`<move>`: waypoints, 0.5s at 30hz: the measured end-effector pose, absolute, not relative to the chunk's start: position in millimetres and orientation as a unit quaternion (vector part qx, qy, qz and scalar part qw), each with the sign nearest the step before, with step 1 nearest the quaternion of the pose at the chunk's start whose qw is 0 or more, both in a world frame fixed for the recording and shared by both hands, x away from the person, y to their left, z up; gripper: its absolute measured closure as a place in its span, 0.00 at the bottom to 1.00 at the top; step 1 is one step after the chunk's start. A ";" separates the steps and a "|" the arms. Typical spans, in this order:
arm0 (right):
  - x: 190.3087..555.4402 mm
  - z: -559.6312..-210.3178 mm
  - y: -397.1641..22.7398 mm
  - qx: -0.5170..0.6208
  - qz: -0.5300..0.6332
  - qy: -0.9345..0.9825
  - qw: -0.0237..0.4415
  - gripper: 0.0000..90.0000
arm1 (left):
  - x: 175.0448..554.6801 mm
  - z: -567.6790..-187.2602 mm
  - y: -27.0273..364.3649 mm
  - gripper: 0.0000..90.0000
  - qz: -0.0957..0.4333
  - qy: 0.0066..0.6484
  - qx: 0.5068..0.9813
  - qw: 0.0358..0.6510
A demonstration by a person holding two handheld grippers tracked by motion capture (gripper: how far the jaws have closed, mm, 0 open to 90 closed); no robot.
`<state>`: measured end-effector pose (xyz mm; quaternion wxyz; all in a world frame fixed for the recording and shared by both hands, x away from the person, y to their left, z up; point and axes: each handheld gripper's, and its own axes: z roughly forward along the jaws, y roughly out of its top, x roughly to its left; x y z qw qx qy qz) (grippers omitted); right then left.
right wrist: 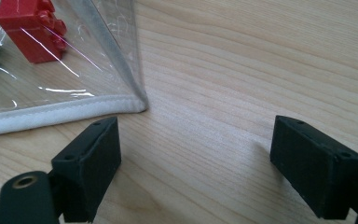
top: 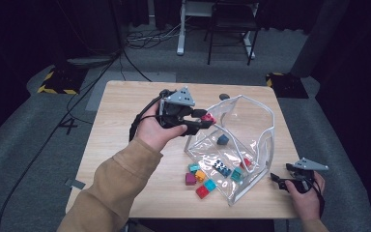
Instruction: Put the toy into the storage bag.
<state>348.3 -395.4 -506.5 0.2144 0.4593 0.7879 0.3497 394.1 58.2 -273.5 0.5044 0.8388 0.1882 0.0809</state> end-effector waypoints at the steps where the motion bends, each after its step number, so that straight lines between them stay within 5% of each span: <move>1: 348.4 -506.4 -395.5 0.460 0.350 0.788 0.214 0.18 | 395.3 -271.1 55.9 0.66 0.079 0.188 0.836 0.509; 15: 346.5 -506.5 -395.6 0.460 0.350 0.787 0.214 0.18 | 421.3 -256.3 23.8 0.66 0.083 0.180 0.831 0.520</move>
